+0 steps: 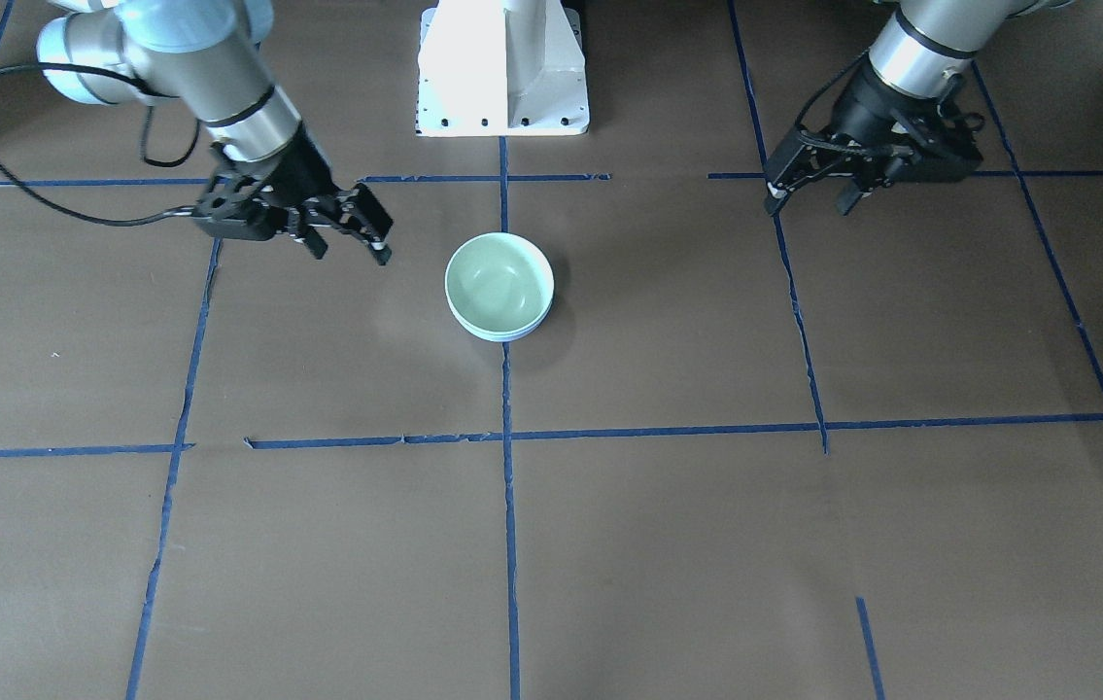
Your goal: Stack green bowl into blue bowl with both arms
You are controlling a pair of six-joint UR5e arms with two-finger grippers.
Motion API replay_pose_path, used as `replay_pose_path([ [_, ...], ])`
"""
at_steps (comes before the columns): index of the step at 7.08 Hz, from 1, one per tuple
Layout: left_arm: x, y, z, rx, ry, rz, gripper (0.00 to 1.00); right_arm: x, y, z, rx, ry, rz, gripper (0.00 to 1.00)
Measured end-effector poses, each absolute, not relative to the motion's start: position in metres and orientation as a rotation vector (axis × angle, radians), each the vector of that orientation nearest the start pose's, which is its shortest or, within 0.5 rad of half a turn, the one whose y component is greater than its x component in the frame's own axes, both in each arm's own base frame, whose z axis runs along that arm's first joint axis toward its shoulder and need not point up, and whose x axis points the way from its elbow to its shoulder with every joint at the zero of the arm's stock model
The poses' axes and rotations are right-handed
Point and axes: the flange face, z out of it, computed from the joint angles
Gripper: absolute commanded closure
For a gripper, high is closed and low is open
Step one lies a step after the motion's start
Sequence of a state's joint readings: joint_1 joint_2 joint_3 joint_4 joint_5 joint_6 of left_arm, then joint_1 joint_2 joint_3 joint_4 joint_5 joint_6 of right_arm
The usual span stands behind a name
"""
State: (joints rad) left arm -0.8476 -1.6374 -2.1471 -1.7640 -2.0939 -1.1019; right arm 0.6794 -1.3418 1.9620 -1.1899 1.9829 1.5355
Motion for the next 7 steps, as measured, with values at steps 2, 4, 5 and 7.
replay_pose_path([
  [2,0.186,-0.415,0.399,0.184,0.832,0.066,0.0,-0.244,-0.446,0.402,0.052,-0.968,0.212,0.0],
  [4,0.101,-0.431,0.447,0.199,0.727,0.23,0.0,-0.121,-0.464,0.478,0.11,-0.863,0.04,0.0],
  [5,0.054,-0.441,0.473,0.194,0.7,0.271,0.0,-0.067,-0.466,0.506,0.109,-0.803,-0.043,0.0],
  [7,-0.02,-0.451,0.538,0.161,0.8,0.289,0.0,0.022,-0.458,0.561,0.08,-0.759,-0.153,0.0],
])
